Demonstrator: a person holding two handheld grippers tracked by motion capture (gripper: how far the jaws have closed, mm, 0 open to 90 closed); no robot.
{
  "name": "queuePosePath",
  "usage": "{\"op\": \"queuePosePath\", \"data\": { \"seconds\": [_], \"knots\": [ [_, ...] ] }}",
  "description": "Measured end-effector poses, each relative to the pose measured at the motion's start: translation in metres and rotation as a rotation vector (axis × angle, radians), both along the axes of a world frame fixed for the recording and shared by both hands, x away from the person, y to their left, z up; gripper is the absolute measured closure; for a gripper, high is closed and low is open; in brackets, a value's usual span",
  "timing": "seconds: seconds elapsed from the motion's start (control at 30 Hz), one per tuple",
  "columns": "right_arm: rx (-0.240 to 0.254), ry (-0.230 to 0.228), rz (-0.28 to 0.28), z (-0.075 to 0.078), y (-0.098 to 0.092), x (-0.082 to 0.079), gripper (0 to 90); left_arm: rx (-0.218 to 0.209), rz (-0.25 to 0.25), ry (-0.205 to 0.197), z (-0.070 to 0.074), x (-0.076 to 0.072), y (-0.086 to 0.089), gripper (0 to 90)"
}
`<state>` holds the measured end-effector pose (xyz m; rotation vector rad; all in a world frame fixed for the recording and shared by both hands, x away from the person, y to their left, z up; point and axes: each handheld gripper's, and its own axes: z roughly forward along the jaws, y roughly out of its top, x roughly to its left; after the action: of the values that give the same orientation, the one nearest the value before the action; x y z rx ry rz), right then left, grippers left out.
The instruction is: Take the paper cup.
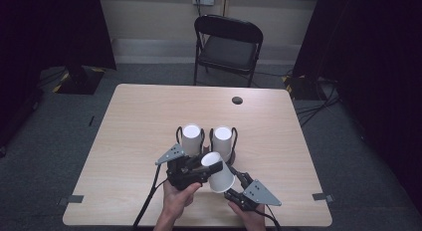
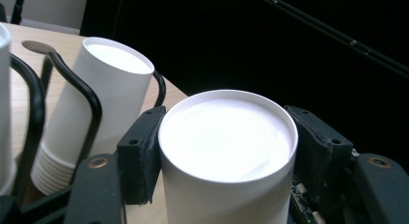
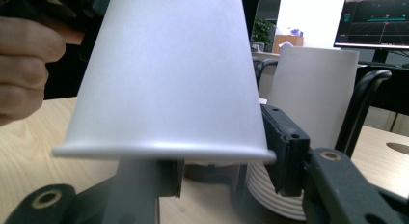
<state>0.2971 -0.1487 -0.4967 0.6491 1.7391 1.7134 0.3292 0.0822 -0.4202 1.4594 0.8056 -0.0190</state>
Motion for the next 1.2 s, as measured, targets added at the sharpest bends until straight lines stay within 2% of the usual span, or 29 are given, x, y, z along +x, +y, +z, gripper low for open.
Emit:
{"op": "queuePosePath", "data": {
  "seconds": [0.1, 0.23, 0.33, 0.47, 0.53, 0.6, 0.83, 0.93, 1.03, 1.1, 1.2],
  "knots": [
    [0.008, 0.01, 0.007, 0.0, 0.0, 0.003, 58.6, -0.006, 0.0, -0.006, -0.002, -0.001, -0.003, 34.5],
    [0.029, -0.033, -0.003, 0.002, -0.002, 0.002, 62.6, -0.027, -0.011, 0.022, -0.004, 0.001, -0.005, 34.4],
    [0.038, -0.047, 0.001, 0.003, -0.001, 0.002, 64.9, -0.035, -0.015, 0.029, -0.005, 0.001, -0.006, 34.3],
    [0.025, -0.055, -0.012, 0.003, -0.002, 0.001, 70.9, -0.045, -0.023, 0.04, -0.008, 0.003, -0.005, 33.6],
    [0.026, -0.053, -0.013, 0.003, -0.003, 0.001, 71.7, -0.039, -0.034, 0.025, -0.009, 0.003, -0.004, 33.3],
    [0.024, -0.052, -0.011, 0.004, -0.004, 0.0, 76.5, -0.018, -0.02, 0.011, -0.009, 0.003, -0.003, 31.0],
    [0.029, -0.05, -0.018, 0.005, -0.006, -0.001, 81.1, 0.02, 0.013, -0.031, -0.009, 0.002, -0.001, 28.2],
    [0.018, -0.027, -0.027, 0.005, -0.005, -0.001, 81.6, 0.037, 0.027, -0.042, -0.01, 0.003, 0.0, 27.4],
    [0.012, -0.009, -0.027, 0.004, -0.006, 0.0, 82.1, 0.039, 0.049, -0.063, -0.01, 0.002, 0.004, 27.3],
    [0.019, 0.011, -0.024, 0.005, -0.007, 0.0, 86.3, 0.029, 0.061, -0.069, -0.009, 0.002, 0.007, 28.0],
    [0.024, 0.02, -0.02, 0.005, -0.008, 0.0, 86.7, 0.03, 0.067, -0.081, -0.008, 0.002, 0.009, 28.8]
  ]
}}
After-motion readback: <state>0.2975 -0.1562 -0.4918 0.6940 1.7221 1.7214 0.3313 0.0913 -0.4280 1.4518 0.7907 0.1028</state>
